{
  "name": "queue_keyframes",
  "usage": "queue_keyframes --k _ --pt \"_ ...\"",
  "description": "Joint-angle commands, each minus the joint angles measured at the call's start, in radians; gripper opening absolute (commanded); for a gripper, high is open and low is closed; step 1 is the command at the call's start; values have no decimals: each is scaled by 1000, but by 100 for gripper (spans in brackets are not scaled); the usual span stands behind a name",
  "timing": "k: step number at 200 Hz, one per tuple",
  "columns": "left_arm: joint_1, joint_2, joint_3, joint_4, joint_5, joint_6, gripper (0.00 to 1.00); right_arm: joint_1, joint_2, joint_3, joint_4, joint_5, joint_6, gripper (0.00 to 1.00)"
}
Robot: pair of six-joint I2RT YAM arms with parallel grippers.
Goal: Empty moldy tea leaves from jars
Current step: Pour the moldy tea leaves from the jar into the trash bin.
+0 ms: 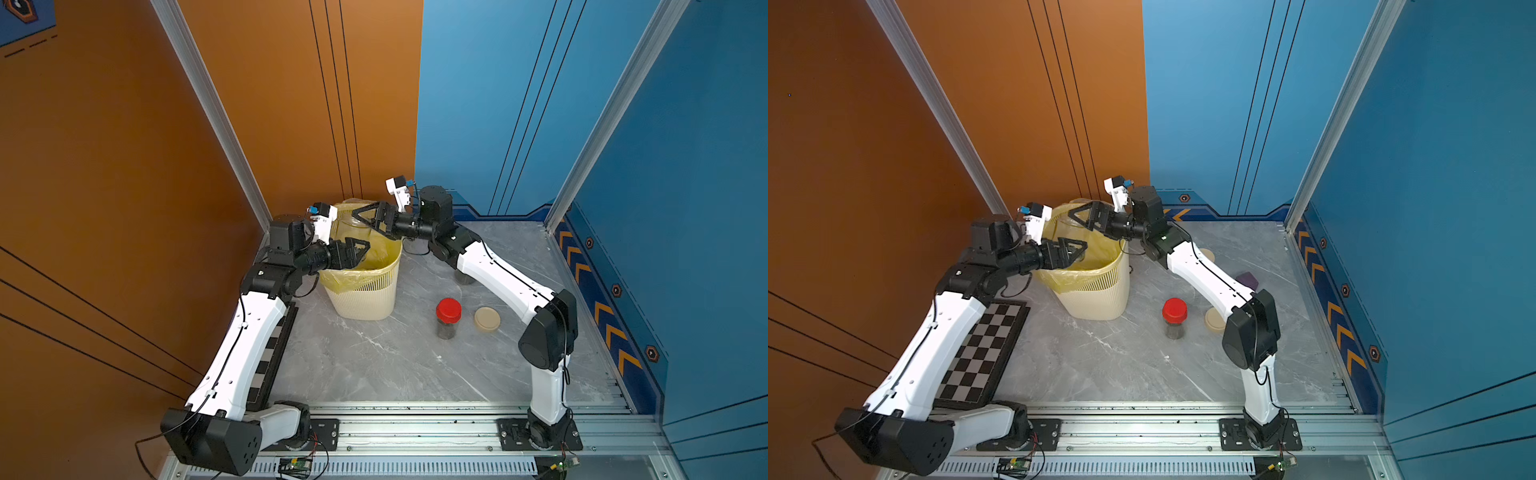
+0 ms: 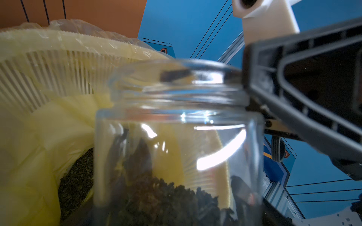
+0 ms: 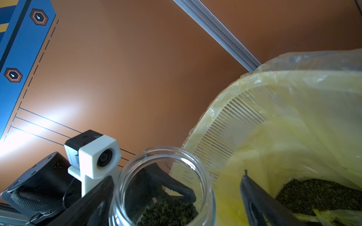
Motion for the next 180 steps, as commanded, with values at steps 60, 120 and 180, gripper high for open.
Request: queue_keyframes --k 60,120,180 --pt "-10 -14 46 73 48 -4 46 22 -56 -22 -29 -2 -59 100" --pt "-17 -15 65 73 47 5 46 32 -75 -4 -170 50 -155 100" --pt "-29 -13 61 73 57 5 46 32 -73 8 -162 38 -143 95"
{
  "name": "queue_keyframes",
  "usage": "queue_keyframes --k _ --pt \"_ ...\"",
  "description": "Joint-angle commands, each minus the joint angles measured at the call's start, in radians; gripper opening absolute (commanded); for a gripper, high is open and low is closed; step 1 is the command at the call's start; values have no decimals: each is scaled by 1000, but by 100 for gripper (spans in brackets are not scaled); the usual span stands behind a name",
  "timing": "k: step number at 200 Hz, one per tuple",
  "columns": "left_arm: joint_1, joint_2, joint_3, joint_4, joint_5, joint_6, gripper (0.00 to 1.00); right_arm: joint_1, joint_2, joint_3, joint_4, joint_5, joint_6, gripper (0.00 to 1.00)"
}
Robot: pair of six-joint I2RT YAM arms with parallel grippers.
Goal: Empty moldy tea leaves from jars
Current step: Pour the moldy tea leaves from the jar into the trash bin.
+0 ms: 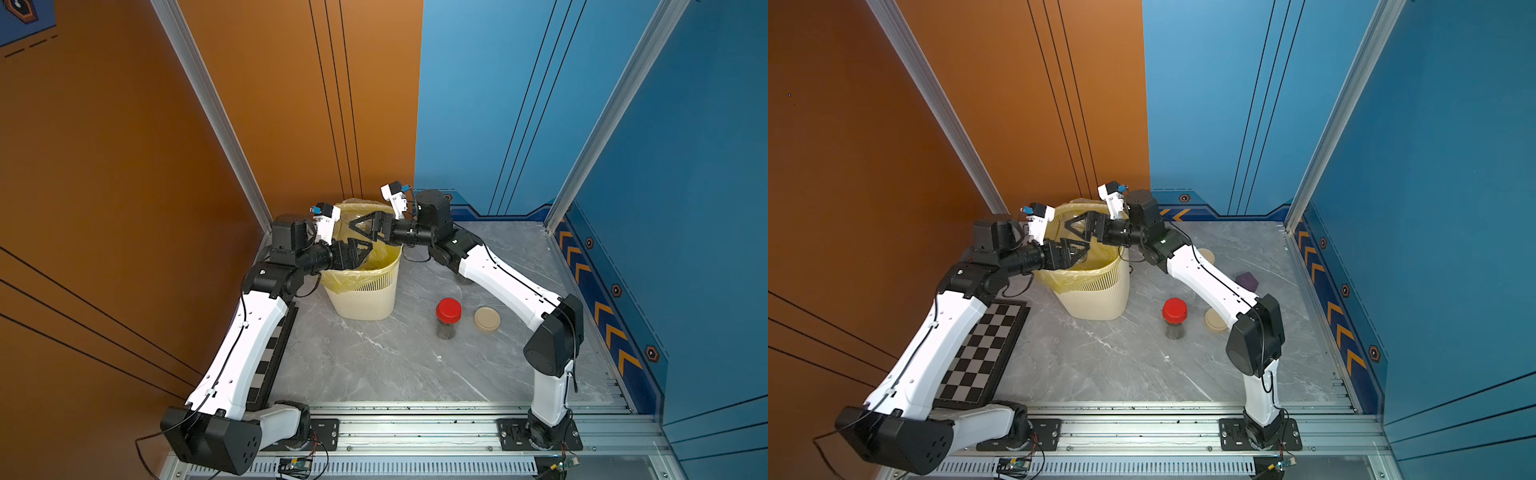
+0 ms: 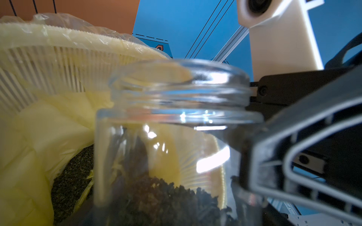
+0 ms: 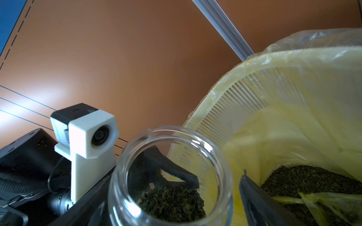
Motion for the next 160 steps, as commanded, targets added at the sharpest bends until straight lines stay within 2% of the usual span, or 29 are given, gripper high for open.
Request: queue_keyframes --k 1,63,117,128,147,160 --pt "-12 -14 53 81 49 8 46 -1 -24 20 -43 13 -16 95" --pt "-22 -22 44 81 51 36 46 -1 -15 4 29 -41 71 94" --pt "-19 -27 25 81 36 45 50 -1 -16 9 40 -62 88 67" --pt "-18 -28 22 81 39 51 56 -1 -18 11 40 -59 88 64" --pt "-18 -36 6 82 39 76 81 -1 -19 26 33 -49 88 61" --pt "-19 -43 -2 81 44 104 94 -1 -18 40 28 -39 98 60"
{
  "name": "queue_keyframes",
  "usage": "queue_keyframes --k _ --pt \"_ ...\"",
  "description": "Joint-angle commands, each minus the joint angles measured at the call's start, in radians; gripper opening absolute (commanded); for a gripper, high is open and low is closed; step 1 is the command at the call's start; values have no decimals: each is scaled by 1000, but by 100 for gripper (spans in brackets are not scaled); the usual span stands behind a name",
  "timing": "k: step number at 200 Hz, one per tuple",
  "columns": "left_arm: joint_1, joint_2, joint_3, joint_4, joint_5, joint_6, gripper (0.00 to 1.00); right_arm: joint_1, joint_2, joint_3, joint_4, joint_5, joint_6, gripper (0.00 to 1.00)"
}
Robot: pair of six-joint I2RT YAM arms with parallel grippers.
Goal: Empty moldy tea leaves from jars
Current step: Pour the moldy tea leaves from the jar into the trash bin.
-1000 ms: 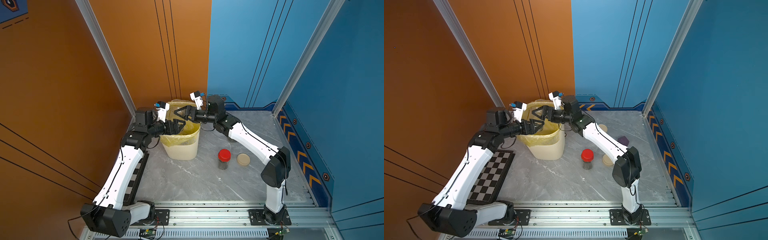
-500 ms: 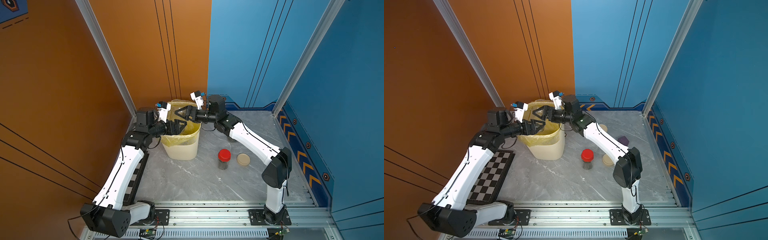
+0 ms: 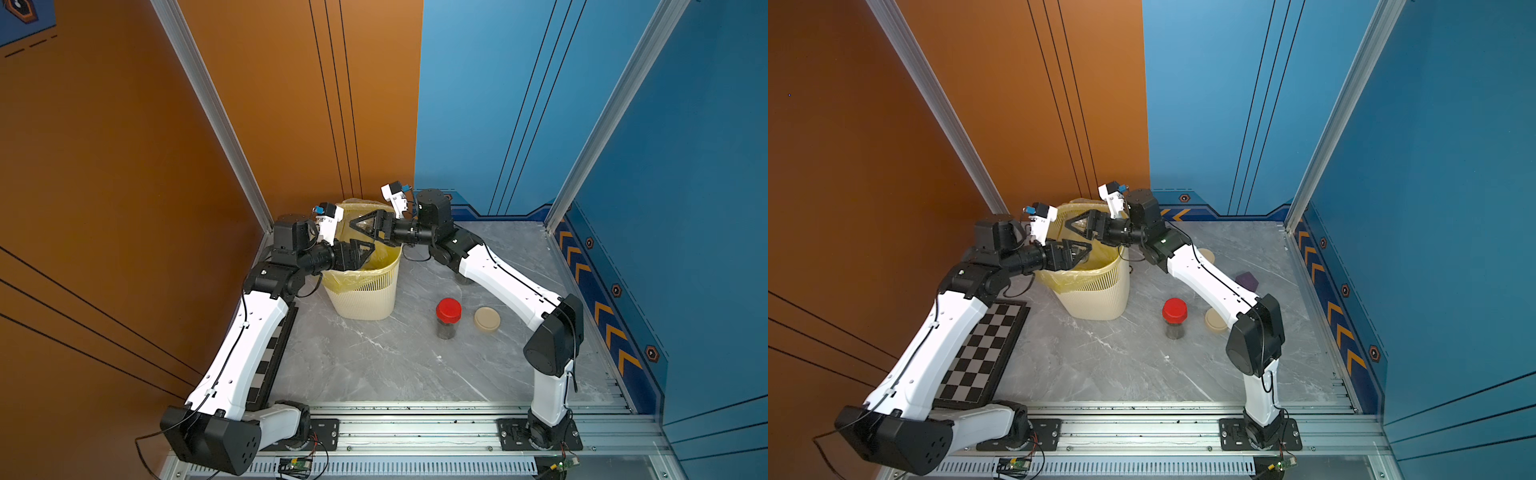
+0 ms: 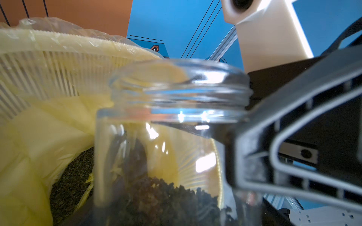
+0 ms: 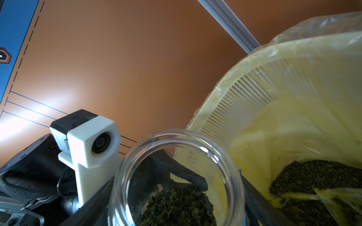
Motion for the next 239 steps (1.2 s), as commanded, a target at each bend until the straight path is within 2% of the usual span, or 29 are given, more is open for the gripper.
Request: queue_keyframes --k 1,15,71,123,183,216,239 --pt "-6 -44 -2 74 38 70 94 -1 -18 38 16 -6 27 60" --pt "-8 -52 -10 73 39 107 100 -5 -12 57 16 -4 55 59" --pt "-31 -107 -96 107 -23 220 98 -20 1 97 32 -5 156 57" --pt "-76 -188 -273 368 -176 240 98 -21 15 118 84 -18 298 57" --pt "-152 -209 -408 612 -394 301 98 -14 4 85 75 -2 336 56" --pt "-162 -224 -466 728 -458 304 98 -14 0 66 76 4 351 56" --pt "-160 -221 -467 748 -455 290 98 -17 2 66 65 6 354 56"
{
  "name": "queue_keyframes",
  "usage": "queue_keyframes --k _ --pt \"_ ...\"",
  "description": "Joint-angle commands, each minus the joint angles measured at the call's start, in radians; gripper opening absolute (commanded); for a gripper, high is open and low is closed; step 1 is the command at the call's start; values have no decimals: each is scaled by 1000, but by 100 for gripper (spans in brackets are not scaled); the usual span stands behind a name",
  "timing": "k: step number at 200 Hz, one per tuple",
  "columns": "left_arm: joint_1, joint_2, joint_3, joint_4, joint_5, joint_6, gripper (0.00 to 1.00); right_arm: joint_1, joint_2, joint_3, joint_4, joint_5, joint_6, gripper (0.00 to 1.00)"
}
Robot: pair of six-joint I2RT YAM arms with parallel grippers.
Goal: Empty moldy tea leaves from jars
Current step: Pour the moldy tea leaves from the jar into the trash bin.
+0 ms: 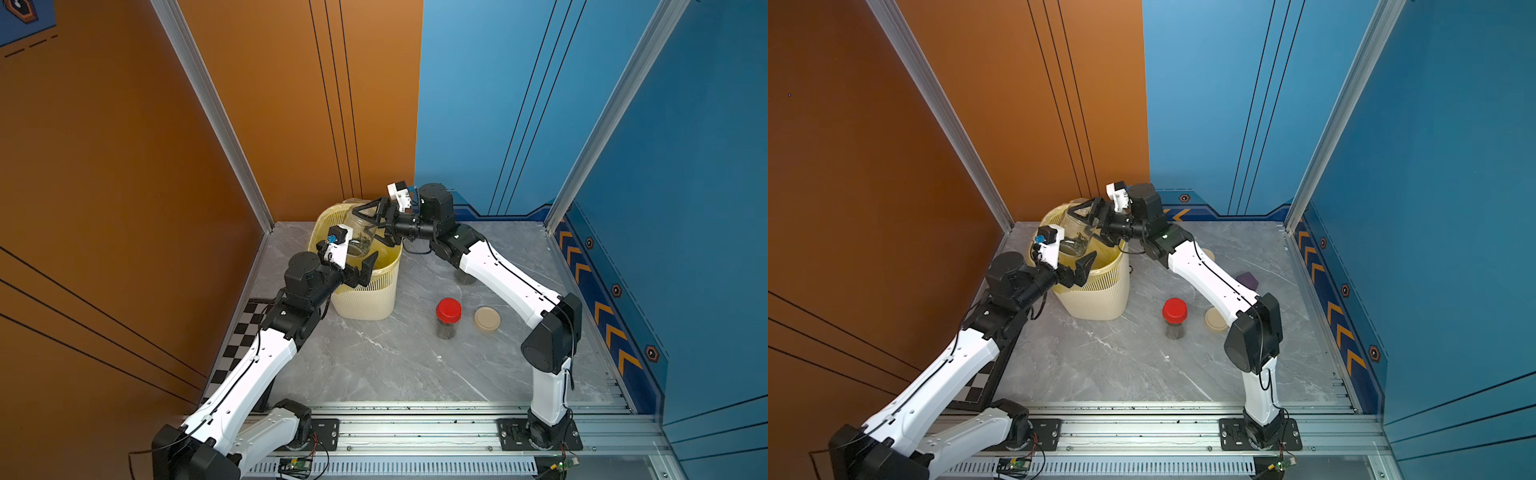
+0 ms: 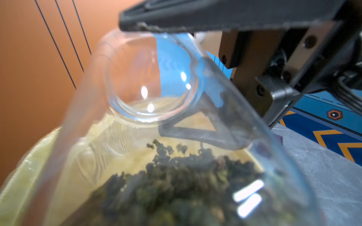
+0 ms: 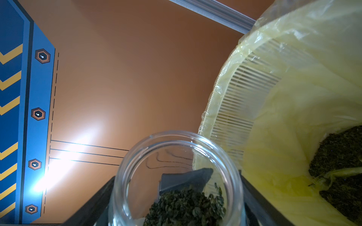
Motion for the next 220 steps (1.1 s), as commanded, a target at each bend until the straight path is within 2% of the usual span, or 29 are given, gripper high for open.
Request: queue_keyframes --k 1,32,138,220 --pt "-3 -17 -6 99 -47 2 98 0 -20 4 80 5 29 56" --pt "19 -10 -8 137 -8 -36 98 -5 -17 9 73 12 38 56" --pt "34 35 -43 276 8 -89 98 -4 -19 -14 121 7 138 56" --pt "46 69 -19 302 15 -103 98 -3 -23 -34 126 14 154 56"
